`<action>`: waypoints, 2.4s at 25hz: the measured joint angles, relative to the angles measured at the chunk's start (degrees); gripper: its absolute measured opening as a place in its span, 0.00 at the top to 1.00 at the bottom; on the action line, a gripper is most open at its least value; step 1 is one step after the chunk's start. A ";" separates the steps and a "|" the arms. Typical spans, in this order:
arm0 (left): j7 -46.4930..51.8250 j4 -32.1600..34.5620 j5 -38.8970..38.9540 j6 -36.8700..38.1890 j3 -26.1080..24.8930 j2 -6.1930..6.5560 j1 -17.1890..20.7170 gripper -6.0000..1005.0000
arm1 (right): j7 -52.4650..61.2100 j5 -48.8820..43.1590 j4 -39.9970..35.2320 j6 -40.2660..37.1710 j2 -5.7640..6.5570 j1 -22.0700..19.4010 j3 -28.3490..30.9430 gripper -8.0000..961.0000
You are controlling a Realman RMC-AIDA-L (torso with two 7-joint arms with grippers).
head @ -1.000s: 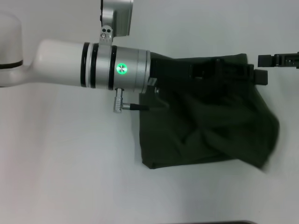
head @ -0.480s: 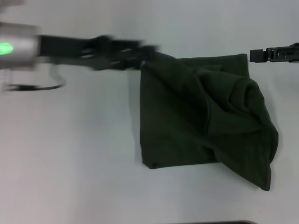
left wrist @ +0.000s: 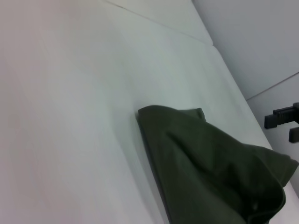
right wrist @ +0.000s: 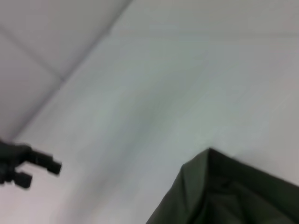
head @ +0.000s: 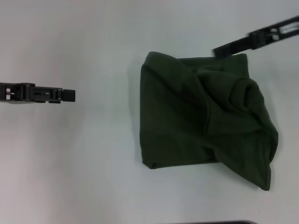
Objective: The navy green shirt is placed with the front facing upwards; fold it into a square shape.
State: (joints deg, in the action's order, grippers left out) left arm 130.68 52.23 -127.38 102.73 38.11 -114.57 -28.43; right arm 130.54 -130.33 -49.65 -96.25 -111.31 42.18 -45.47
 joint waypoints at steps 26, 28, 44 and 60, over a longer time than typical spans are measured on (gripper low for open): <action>-0.23 -0.60 0.16 -1.07 -2.76 0.04 -1.42 0.20 | 6.14 -5.04 0.46 -7.41 -5.03 8.94 -11.95 0.36; -0.08 -0.78 0.17 -1.17 -2.75 0.05 -1.82 0.20 | 5.73 -4.21 -0.71 -9.55 -3.66 8.93 -7.49 0.36; 0.22 -3.46 0.10 -2.03 -2.68 0.70 -4.92 0.20 | 8.84 -20.53 -9.04 -11.84 -0.73 6.05 -0.96 0.36; 0.26 -5.26 -0.09 -3.09 -2.57 0.76 -5.24 0.21 | 8.12 -20.39 -9.14 -11.63 -1.96 6.60 -1.33 0.37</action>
State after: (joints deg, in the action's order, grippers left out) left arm 130.93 46.97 -127.47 99.65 35.54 -113.82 -33.67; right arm 138.66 -150.73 -58.79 -107.89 -113.27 48.78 -46.81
